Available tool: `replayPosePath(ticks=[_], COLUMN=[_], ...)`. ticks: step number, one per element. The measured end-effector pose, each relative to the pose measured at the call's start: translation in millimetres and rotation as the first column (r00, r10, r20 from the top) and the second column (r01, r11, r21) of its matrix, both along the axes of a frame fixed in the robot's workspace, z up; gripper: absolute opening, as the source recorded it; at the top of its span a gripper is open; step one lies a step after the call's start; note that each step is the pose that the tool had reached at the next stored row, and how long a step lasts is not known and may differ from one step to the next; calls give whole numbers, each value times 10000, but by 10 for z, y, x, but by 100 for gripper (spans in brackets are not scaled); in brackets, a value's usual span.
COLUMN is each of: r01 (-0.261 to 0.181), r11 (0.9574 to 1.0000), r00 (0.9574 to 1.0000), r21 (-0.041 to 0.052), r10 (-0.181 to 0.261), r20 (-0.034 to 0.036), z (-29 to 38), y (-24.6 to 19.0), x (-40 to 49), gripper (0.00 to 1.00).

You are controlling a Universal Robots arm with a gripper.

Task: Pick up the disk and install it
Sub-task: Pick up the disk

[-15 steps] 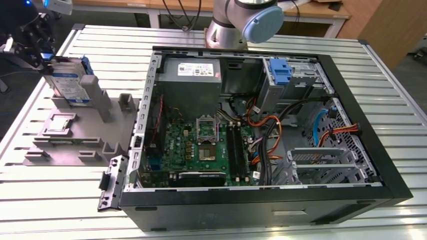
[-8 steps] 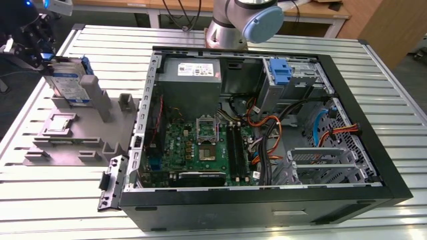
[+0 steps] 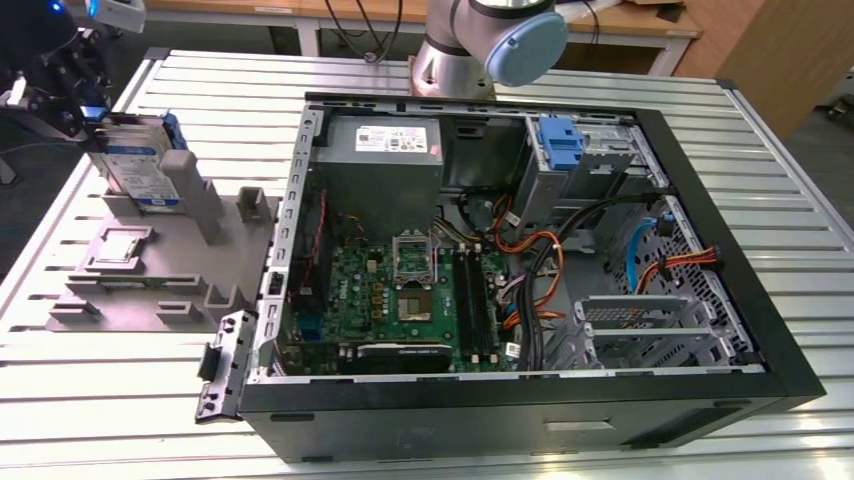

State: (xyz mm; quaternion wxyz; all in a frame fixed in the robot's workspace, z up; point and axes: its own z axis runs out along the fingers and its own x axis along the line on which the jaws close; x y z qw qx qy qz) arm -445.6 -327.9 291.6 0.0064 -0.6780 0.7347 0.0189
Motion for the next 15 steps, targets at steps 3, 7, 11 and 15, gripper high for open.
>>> replayPosePath(ticks=[3, 7, 11, 15], r01=[45, 48, 49, 51], r11=[10000, 10000, 10000, 10000], r00=[10000, 10000, 10000, 10000], r21=[0, 0, 0, 0], r10=[-45, -48, -49, -51], r20=[1, 1, 0, 0], z=[0, 0, 0, 0], y=[0, 0, 0, 0], x=[0, 1, 1, 1], gripper=[45, 45, 37, 37])
